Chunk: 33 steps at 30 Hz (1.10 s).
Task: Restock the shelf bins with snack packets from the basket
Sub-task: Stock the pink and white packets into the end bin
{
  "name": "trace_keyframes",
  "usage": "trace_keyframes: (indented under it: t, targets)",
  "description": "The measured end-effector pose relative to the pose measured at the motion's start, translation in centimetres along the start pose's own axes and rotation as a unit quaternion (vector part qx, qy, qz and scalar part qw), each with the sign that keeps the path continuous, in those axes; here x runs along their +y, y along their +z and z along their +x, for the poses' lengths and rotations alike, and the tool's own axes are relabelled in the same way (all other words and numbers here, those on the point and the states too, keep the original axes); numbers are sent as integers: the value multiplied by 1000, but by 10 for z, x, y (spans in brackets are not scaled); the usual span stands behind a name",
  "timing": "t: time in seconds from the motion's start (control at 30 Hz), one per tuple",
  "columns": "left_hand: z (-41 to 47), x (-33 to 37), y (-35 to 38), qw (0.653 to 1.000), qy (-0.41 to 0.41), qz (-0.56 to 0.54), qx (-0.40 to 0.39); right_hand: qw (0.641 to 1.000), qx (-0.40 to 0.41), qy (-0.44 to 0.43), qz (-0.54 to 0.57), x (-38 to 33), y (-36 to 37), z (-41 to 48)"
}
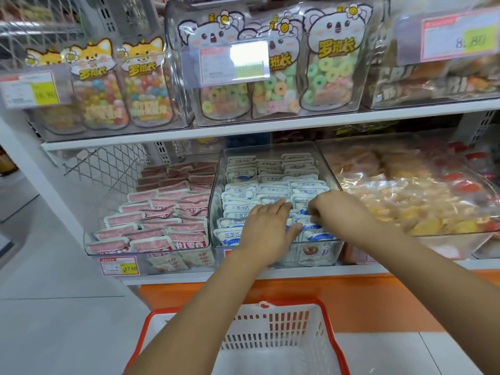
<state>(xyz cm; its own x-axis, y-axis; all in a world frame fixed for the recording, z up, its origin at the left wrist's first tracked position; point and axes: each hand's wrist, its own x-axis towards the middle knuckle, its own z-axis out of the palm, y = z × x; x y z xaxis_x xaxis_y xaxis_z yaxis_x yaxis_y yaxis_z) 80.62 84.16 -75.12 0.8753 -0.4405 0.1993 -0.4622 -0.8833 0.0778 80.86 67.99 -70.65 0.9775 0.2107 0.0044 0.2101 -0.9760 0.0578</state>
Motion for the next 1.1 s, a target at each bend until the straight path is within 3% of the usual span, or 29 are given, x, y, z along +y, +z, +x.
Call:
trace_keyframes:
  t: [0.27,0.37,0.47,0.57,0.63,0.7,0.8,0.87,1.1]
  targets:
    - [-14,7,16,989,17,29,142,995,80,-42,43,7,16,-1]
    - [-25,14,15,990,10,32,139,991,105,-57,66,9,18,-3]
    - [-33,21,6,993,1,28,115,990,112,-65,54,6,19,-7]
    - [-18,20,-27,990,-40,-134,10,989,118,-57,72,4,20,-7]
    - [6,9,-45,977,-83,-193,41,987,117,-52,94,3,19,-6]
    - [37,-16,-49,974,-135,-156,92,983,123,-41,131,3,16,-3]
    - [74,-59,-36,974,-223,-49,-9,971,151,-29,184,3,10,3]
    - [85,-75,-27,974,-216,17,-69,968,157,-24,194,2,7,7]
    - [105,-98,-27,975,-150,86,-139,973,145,4,181,1,9,25]
